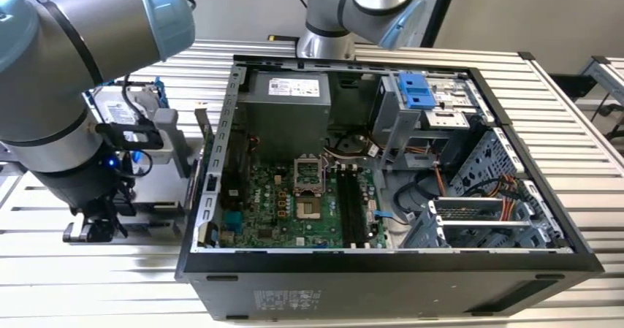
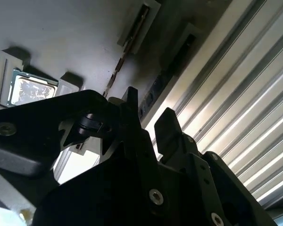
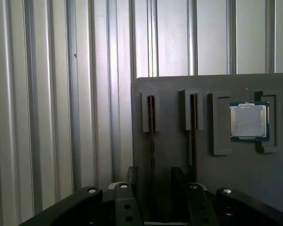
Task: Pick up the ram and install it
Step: 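Pick up the ram and move it above insertion slot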
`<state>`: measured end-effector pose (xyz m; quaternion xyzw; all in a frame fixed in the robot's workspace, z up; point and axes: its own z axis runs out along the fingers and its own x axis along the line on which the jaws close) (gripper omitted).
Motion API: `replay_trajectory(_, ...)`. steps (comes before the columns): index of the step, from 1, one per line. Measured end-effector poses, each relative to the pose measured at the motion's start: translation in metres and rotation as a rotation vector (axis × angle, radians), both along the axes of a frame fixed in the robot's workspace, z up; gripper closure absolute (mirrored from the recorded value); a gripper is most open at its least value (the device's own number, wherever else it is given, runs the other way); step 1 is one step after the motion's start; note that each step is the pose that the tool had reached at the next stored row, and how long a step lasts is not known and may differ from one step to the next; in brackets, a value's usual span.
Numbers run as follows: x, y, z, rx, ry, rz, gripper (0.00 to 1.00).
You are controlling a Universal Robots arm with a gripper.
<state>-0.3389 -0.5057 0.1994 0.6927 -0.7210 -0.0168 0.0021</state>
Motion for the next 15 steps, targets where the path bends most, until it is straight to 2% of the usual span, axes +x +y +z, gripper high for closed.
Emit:
replay_trajectory(4,0.0001,0.0000,-0.0032,0.0000,0.0000,0.000,0.00)
replay_trajectory(15,0.0002,0.0003,-0.0041,0.0000,-0.0004,0.000,0.00)
